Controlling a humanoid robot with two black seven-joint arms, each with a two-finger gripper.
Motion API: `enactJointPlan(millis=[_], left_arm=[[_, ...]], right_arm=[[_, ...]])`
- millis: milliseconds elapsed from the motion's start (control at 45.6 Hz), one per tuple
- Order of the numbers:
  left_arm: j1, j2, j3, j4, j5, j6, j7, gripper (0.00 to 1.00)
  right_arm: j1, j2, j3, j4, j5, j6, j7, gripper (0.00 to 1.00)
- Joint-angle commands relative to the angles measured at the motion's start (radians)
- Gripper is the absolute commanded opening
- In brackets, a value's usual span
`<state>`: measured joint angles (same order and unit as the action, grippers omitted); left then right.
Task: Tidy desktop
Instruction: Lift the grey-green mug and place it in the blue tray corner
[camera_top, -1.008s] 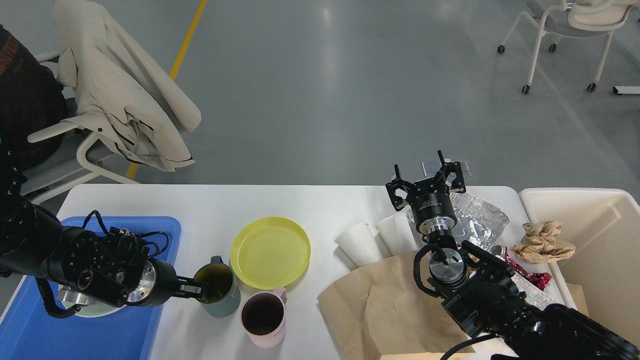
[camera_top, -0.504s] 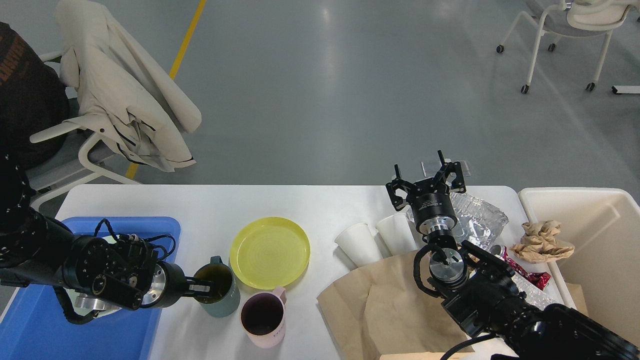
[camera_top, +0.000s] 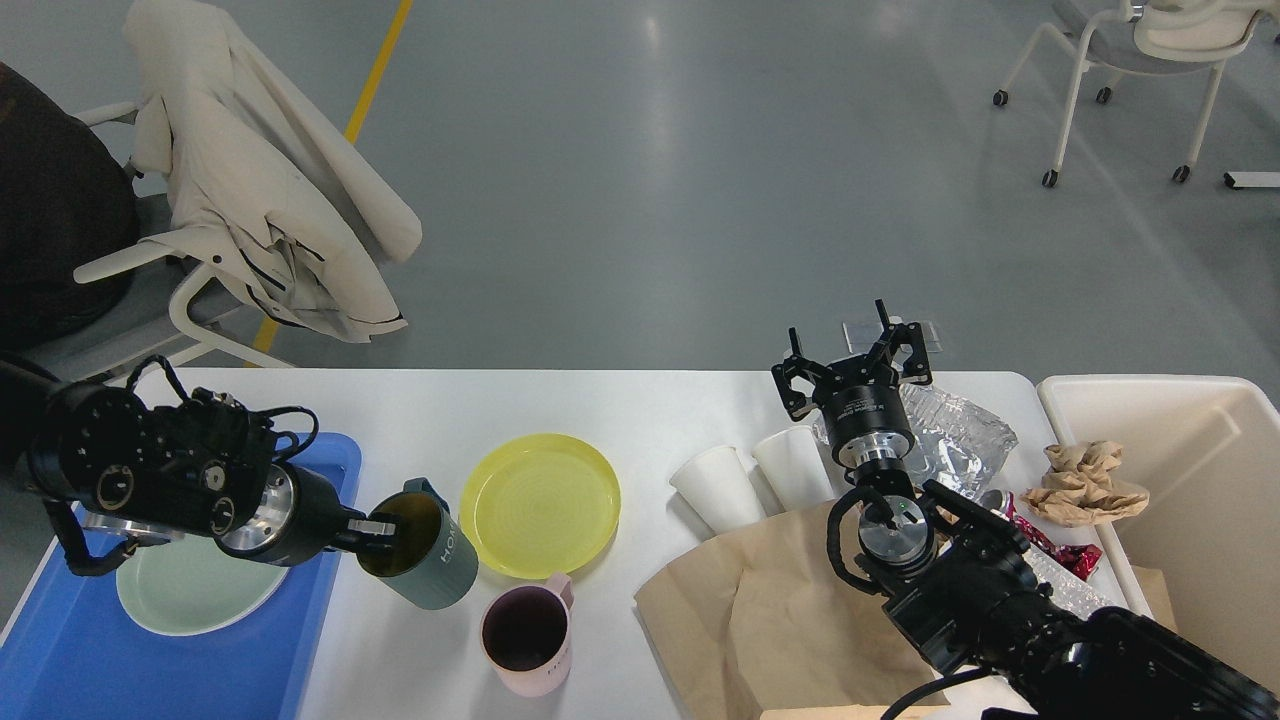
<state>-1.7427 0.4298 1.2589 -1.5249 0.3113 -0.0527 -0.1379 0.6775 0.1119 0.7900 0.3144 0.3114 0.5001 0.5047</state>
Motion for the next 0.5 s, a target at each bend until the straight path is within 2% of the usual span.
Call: enactJointPlan(millis=[0, 153, 241, 329, 482], left_arm=[[-0.196, 0.107, 0.011, -0.063, 0.041, -0.162, -0.008, 0.0], [-0.466, 0.338, 0.022, -0.08, 0.231, -0.527, -0.003, 0.0], [-0.552, 0.489, 0.025, -0.075, 0.382, -0.683, 0.0, 0.0], [-0.564, 0.653, 0.016, -0.06, 0.566, -0.753, 0.004, 0.0], [-0.496, 0.93, 0.008, 0.026, 0.854, -0.751, 0.004, 0.0]], right_arm=[[-0.001, 0.0, 0.0, 0.0, 0.0, 0.0, 0.0, 1.0], [-0.001, 0.0, -0.002, 0.0, 0.0, 0.0, 0.0, 1.0], [-0.001, 0.0, -0.002, 0.0, 0.0, 0.0, 0.0, 1.0], [-0.001, 0.0, -0.002, 0.0, 0.0, 0.0, 0.0, 1.0], [-0.001, 0.0, 0.0, 0.0, 0.0, 0.0, 0.0, 1.0]])
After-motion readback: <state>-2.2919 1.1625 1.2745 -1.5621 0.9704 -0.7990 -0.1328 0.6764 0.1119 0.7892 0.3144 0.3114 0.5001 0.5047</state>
